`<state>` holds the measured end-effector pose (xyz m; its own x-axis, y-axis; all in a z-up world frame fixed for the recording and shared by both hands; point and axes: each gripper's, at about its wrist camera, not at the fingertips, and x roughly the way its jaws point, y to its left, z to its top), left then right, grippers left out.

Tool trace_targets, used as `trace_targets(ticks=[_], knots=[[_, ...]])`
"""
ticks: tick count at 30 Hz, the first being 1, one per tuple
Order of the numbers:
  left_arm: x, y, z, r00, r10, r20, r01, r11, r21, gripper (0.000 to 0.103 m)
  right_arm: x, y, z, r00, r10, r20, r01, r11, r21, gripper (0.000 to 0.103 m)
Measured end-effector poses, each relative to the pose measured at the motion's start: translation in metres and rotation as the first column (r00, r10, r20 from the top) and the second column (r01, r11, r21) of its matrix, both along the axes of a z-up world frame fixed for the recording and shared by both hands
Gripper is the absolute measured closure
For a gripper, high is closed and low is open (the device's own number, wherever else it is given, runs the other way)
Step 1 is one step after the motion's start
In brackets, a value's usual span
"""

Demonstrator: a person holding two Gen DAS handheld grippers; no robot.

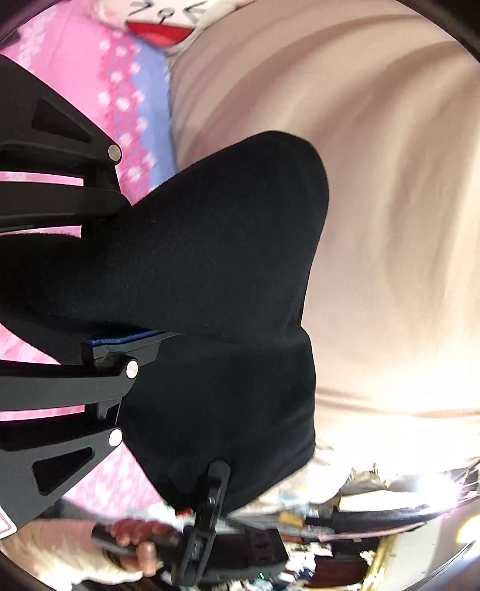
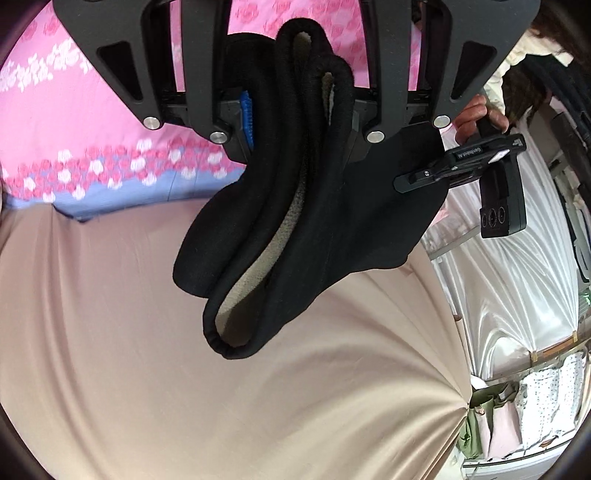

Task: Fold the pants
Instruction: 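Lower the folded trousers onto the sheet and open both grippers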

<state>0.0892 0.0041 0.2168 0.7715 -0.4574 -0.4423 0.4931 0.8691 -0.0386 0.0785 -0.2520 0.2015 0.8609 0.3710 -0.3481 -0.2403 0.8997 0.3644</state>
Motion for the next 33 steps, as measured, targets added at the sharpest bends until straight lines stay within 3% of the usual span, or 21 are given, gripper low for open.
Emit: trace_targets(ticks=[7, 12, 22, 33], knots=[[0.045, -0.004, -0.023, 0.994, 0.092, 0.062, -0.095, 0.995, 0.039, 0.075, 0.044, -0.009, -0.022, 1.0, -0.017, -0.005, 0.017, 0.999, 0.039, 0.07], [0.094, 0.0, -0.056, 0.993, 0.114, -0.02, -0.113, 0.993, 0.044, 0.075, 0.079, -0.021, -0.056, 0.998, -0.023, -0.066, 0.027, 0.998, 0.062, 0.07], [0.182, 0.004, -0.153, 0.969, 0.131, -0.208, -0.116, 0.99, 0.082, 0.074, 0.149, -0.053, -0.163, 0.965, -0.026, -0.262, 0.066, 0.987, 0.146, 0.07], [0.22, 0.005, -0.233, 0.929, 0.13, -0.348, -0.093, 0.988, 0.123, 0.074, 0.176, -0.074, -0.255, 0.91, -0.009, -0.414, 0.102, 0.974, 0.203, 0.07]])
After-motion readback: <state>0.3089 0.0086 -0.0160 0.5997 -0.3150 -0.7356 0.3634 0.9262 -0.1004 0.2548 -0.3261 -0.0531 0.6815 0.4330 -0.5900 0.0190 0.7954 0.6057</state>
